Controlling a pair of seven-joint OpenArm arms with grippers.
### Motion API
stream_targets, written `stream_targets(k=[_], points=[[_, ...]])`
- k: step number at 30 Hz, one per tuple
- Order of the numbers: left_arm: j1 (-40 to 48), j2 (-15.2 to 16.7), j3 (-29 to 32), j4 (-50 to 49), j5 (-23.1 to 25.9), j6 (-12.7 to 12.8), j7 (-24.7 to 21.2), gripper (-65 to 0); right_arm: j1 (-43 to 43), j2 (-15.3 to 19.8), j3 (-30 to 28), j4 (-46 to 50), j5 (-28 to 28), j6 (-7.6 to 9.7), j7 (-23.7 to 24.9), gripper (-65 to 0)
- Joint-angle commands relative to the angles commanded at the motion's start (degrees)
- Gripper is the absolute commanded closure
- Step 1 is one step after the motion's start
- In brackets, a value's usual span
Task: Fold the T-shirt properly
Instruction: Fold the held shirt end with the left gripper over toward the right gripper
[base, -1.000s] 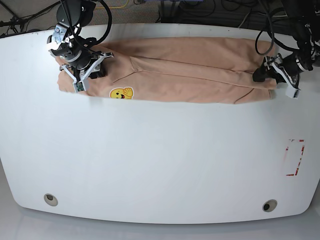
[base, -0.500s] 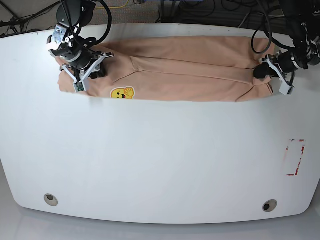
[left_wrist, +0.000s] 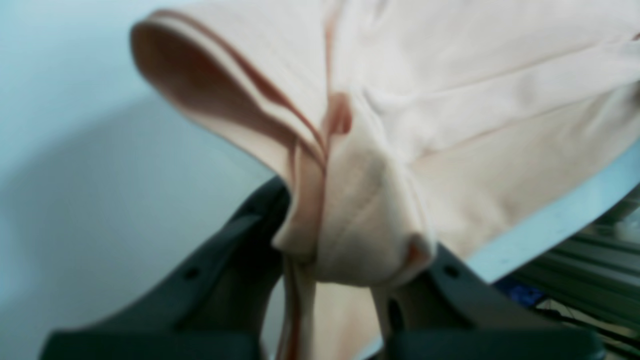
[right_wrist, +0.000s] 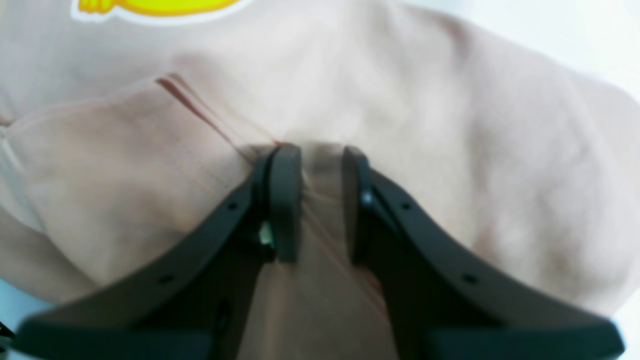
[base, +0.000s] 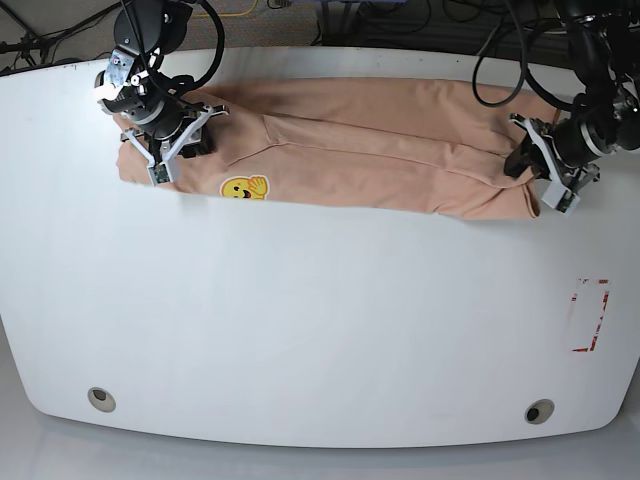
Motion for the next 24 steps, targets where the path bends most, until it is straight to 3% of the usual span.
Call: stream_targets(k=[11, 20, 24], points=[[-4.6, 7.6, 13.6, 0.3, 0.4, 0.0, 1.8, -1.4, -0.2, -0.5, -2.2, 0.0, -0.2, 0.0, 0.1, -13.0], [-6.4, 13.3, 17.3, -0.2, 0.4, 0.0, 1.8, -1.4, 0.0, -1.8, -2.4, 0.0, -0.1, 0.0, 0.1, -13.0], [-7.5, 14.2, 17.3, -0.4, 0.4, 0.0, 1.8, -1.5, 0.1, -2.1, -2.4, 0.1, -0.1, 0.0, 0.1, -13.0]])
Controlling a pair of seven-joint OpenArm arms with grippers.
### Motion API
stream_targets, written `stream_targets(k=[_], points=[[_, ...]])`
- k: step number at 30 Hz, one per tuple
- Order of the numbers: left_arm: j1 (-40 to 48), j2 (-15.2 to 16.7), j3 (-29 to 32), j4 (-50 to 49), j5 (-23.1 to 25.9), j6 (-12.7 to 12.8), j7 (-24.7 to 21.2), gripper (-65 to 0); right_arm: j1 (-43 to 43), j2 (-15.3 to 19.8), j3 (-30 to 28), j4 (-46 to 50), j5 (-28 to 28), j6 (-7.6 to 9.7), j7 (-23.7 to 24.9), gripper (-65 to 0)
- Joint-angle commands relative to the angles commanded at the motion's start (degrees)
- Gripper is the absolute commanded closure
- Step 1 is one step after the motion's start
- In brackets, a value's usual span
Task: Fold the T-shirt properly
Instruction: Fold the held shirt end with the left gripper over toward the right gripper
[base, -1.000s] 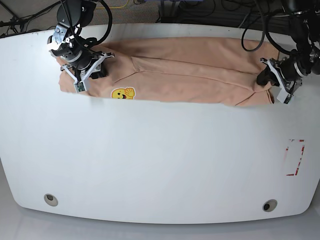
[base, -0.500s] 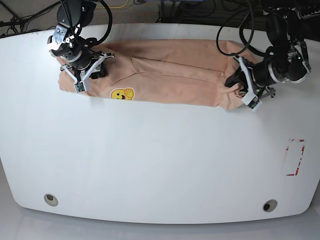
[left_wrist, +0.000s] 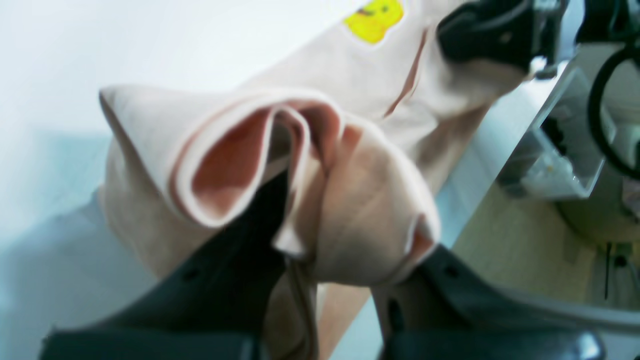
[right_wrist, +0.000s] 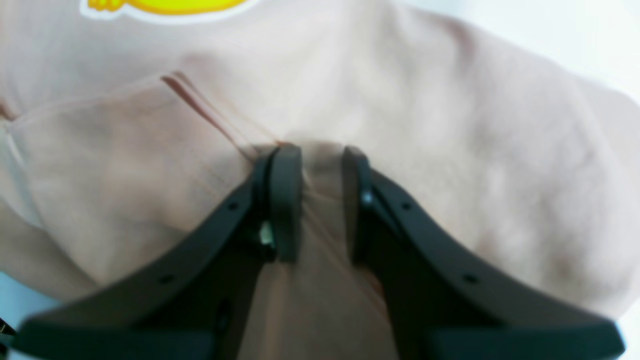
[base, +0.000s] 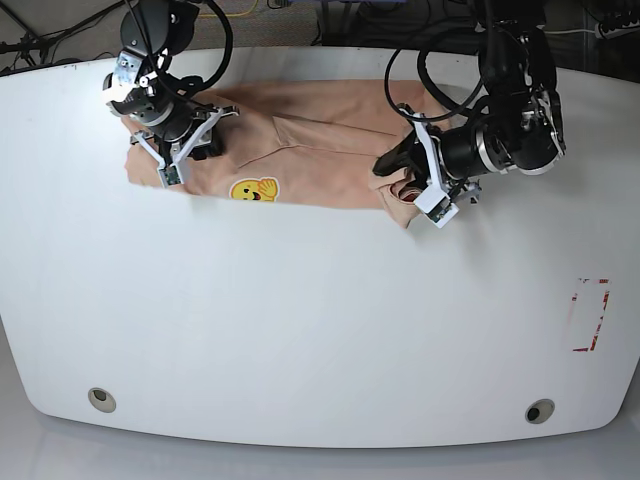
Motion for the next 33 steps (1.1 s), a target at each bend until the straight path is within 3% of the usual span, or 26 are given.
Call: stream_targets(k=[11, 16, 19, 24, 26, 28, 33], points=[[-0.4, 0.3, 2.8, -0.1, 0.0, 0.0, 0.1, -3.3, 0.1, -0.1, 0.0, 0.0, 0.0, 0.0, 0.0, -13.0], [-0.4, 0.3, 4.0, -0.1, 0.0, 0.0, 0.1, -19.4, 0.1, -0.1, 0.0, 0.0, 0.0, 0.0, 0.0, -13.0], [-0.4, 0.5, 4.2, -0.1, -0.3, 0.0, 0.1, -36.4, 0.1, -0.1, -0.1, 0.1, 0.0, 0.0, 0.0, -13.0], [-0.4, 4.4, 4.3, 0.0, -0.4, 0.0, 0.1, -54.2, 0.1, -0.1, -0.1, 0.2, 0.0, 0.0, 0.0, -13.0], [-0.7, 7.0, 4.9, 0.2, -0.4, 0.0, 0.2, -57.5, 0.1, -0.1, -0.1, 0.2, 0.0, 0.0, 0.0, -13.0], [-2.1, 7.6, 6.9, 0.3, -0.4, 0.0, 0.8, -57.9, 0.1, -0.2, -0.1, 0.3, -0.1, 0.0, 0.0, -13.0], [-4.4, 6.3, 9.6, 0.3, -0.5, 0.0, 2.2, -56.1, 0.9, -0.3, -0.1, -0.1, 0.0, 0.0, 0.0, -13.0]])
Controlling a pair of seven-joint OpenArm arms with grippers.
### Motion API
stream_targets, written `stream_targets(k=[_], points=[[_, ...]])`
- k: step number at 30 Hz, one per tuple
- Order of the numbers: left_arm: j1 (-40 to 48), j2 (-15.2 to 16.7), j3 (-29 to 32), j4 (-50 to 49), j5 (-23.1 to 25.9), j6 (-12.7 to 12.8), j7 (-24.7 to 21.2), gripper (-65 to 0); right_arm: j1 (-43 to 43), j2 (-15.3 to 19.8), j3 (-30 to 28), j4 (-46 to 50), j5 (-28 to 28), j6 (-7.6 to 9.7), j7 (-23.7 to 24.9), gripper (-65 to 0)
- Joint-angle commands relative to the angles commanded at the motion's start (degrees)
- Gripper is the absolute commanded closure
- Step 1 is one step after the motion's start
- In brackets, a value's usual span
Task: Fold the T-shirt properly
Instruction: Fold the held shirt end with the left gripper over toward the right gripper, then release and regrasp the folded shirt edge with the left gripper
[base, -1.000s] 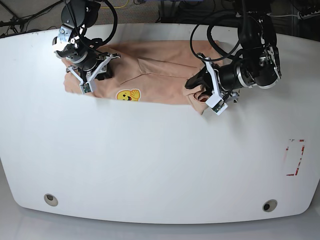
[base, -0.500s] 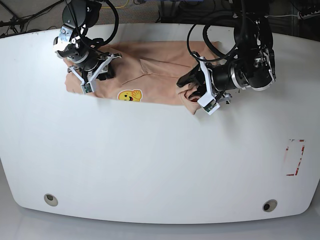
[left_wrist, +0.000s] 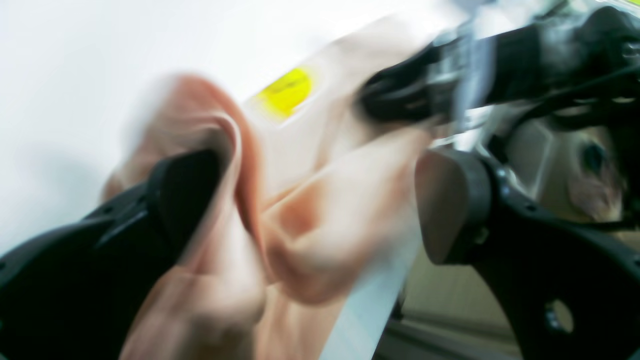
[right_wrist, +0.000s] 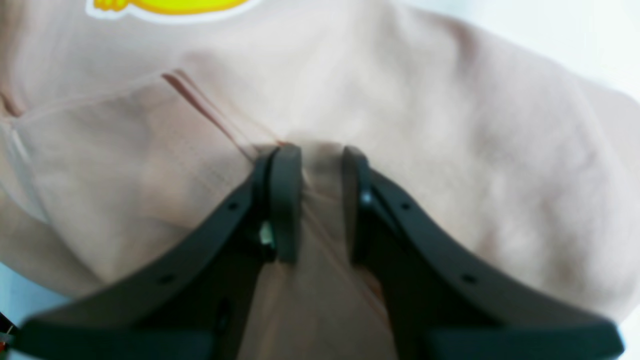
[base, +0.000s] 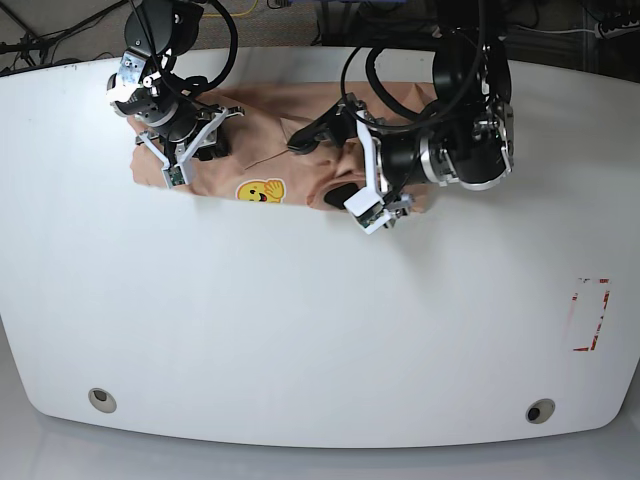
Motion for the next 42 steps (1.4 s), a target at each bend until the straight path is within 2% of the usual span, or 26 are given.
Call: stream_targets(k=[6, 10, 18, 21, 24, 28, 33, 38, 42], points=[[-0.1, -0.8, 1.4, 0.1, 0.0, 0.0, 0.0, -54.7, 0.1, 0.2, 0.0, 0.0, 0.0, 0.0, 0.0, -13.0], [-0.5, -5.1, -0.4, 0.1, 0.0, 0.0, 0.0, -54.7, 0.4, -0.1, 0.0, 0.0, 0.0, 0.0, 0.0, -13.0], [-1.3, -10.7, -3.7, -0.2, 0.3, 0.0, -0.1, -54.0, 0.5, -0.8, 0.0, 0.1, 0.0, 0.0, -0.1, -13.0], [-0.5, -12.4, -4.6, -0.4, 0.8, 0.0, -0.4, -50.4, 0.6, -1.0, 0.0, 0.1, 0.0, 0.0, -0.1, -13.0], [-0.3, -13.9, -4.7, -0.3, 1.0, 0.0, -0.8, -44.2, 0.8, -1.1, 0.0, 0.1, 0.0, 0.0, -0.1, -13.0], [1.6, -14.6, -3.6, -0.3, 1.3, 0.0, -0.8, -37.8, 0.5, -1.1, 0.0, 0.4, 0.0, 0.0, -0.1, -13.0], [2.7, -16.0, 0.5, -0.4, 1.4, 0.0, -0.8, -35.3, 0.5, -1.1, 0.0, 0.2, 0.0, 0.0, -0.1, -13.0], [2.5, -19.4, 9.8, -0.3, 1.4, 0.0, -0.8, -35.3, 0.6, -1.1, 0.0, 0.4, 0.0, 0.0, -0.1, -13.0], [2.5, -21.0, 16.5, -0.3, 1.4, 0.0, -0.8, -35.3, 0.5, -1.1, 0.0, 0.2, 0.0, 0.0, -0.1, -13.0]])
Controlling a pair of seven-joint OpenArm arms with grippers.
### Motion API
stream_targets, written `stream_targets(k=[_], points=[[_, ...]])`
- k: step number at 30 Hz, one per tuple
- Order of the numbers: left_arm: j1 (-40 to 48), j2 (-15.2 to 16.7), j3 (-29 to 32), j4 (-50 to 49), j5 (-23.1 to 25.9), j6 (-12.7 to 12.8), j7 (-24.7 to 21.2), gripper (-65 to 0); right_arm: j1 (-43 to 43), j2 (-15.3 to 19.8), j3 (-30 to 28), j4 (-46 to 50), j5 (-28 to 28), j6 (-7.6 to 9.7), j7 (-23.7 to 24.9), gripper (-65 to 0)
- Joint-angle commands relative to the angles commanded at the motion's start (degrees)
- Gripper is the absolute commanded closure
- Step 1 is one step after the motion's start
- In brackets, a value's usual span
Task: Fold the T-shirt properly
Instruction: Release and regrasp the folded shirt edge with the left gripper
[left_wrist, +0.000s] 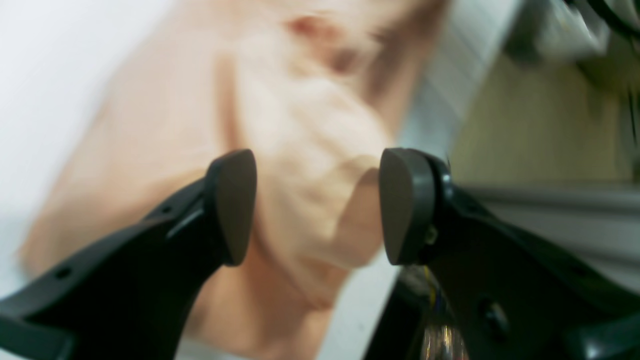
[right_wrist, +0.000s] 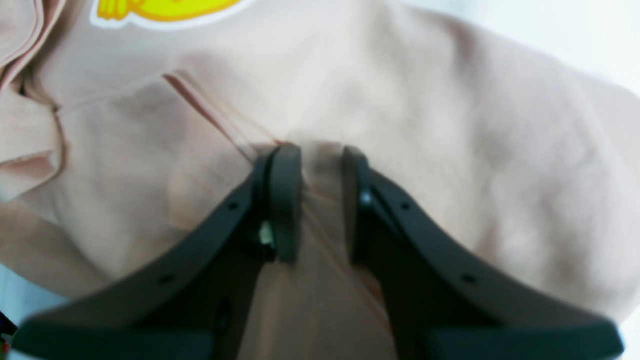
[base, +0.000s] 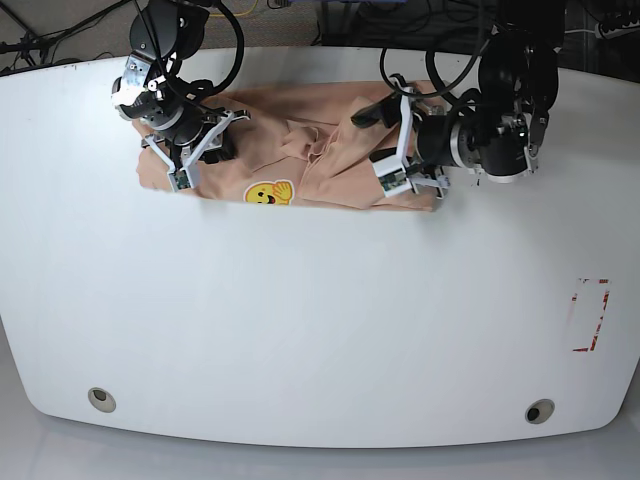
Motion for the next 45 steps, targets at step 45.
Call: stream_targets(k=[45], points=[[0.8, -1.1, 3.9, 0.7, 21.1, 0.0, -8.1, -29.9, 0.5, -0.1, 0.0, 0.0, 0.2, 0.0, -0.1, -13.6]])
